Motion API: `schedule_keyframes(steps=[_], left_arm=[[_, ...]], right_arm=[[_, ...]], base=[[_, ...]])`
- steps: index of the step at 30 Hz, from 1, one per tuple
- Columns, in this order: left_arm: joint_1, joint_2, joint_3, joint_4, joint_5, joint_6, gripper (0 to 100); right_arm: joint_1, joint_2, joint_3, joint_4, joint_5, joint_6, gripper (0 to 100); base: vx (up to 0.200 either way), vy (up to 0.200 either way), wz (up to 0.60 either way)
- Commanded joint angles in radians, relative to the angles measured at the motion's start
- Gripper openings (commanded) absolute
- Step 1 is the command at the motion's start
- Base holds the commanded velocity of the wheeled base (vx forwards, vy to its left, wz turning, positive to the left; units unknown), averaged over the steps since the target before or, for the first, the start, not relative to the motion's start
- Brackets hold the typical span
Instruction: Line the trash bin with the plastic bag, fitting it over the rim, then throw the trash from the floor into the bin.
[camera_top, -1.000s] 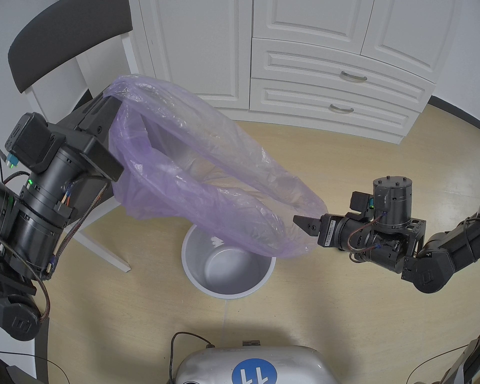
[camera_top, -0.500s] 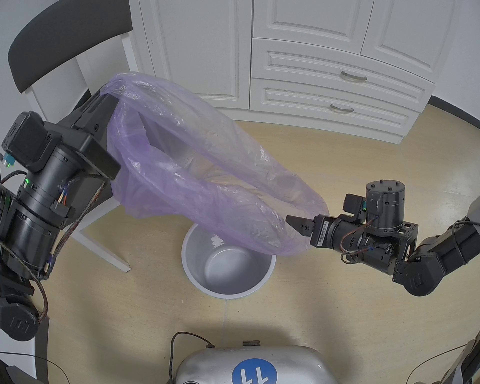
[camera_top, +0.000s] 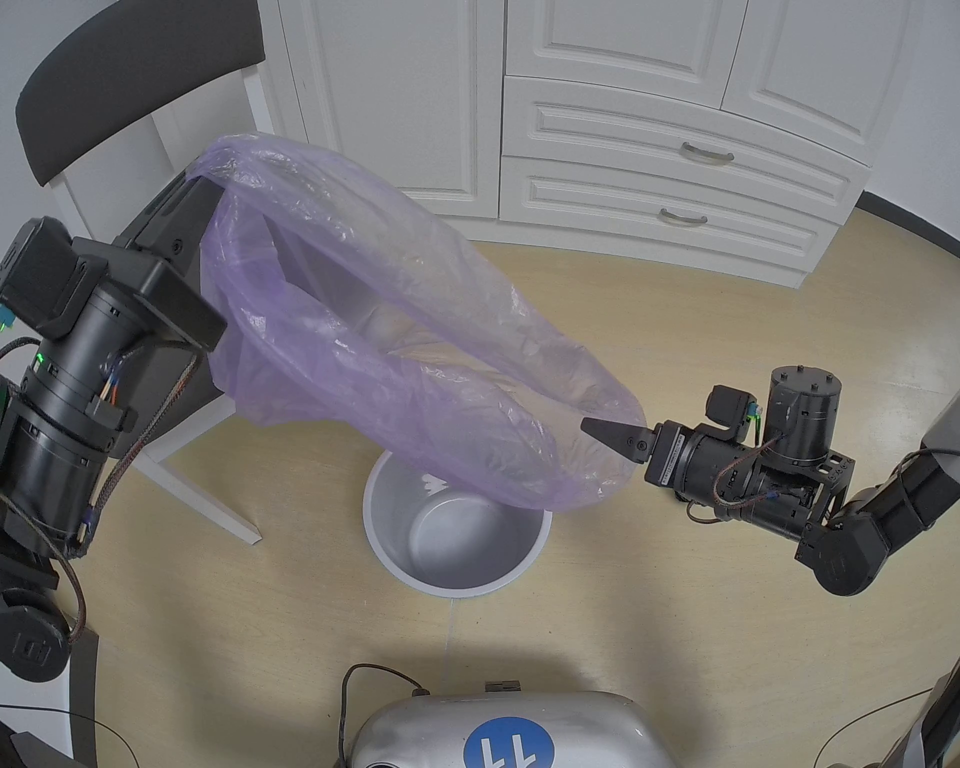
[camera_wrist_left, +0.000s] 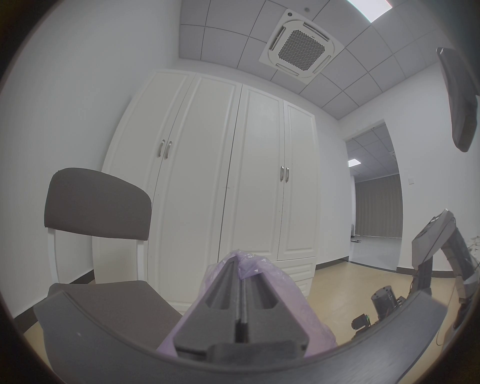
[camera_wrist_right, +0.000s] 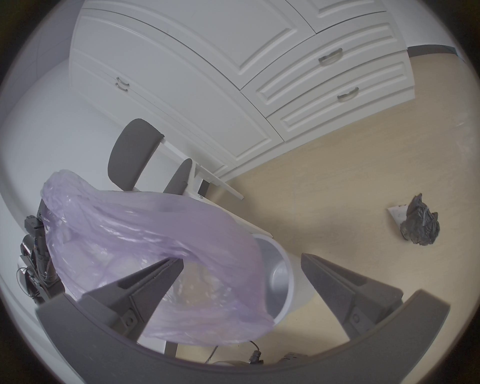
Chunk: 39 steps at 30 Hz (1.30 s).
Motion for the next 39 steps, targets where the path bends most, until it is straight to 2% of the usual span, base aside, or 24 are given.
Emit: schedule_keyframes(steps=[1, 7, 11, 16, 25, 32, 39], left_arm=[[0.0, -0.006, 0.0, 0.001, 0.0, 0.0, 0], [0.0, -0.006, 0.0, -0.001, 0.0, 0.0, 0], [0.0, -0.006, 0.0, -0.001, 0.0, 0.0, 0], [0.0, -0.006, 0.0, -0.001, 0.0, 0.0, 0], [0.0, -0.006, 0.0, -0.001, 0.0, 0.0, 0], [0.0, -0.008, 0.001, -0.001, 0.0, 0.0, 0], [0.0, -0.008, 0.001, -0.001, 0.0, 0.0, 0]], right_arm=[[-0.013, 0.033, 0.011, -0.005, 0.011, -0.002, 100], [-0.016, 0.072, 0.03, -0.063, 0.037, -0.005, 100], [-0.007, 0.125, 0.073, -0.215, 0.06, -0.003, 100], [0.012, 0.206, 0.102, -0.379, 0.059, -0.002, 100], [0.039, 0.233, 0.106, -0.405, 0.051, -0.005, 100], [0.046, 0.286, 0.113, -0.518, 0.05, -0.005, 100], [0.049, 0.303, 0.12, -0.52, 0.05, -0.006, 100]], base=[[0.0, 0.0, 0.0], [0.0, 0.0, 0.0], [0.0, 0.0, 0.0], [0.0, 0.0, 0.0], [0.0, 0.0, 0.0], [0.0, 0.0, 0.0], [0.0, 0.0, 0.0]])
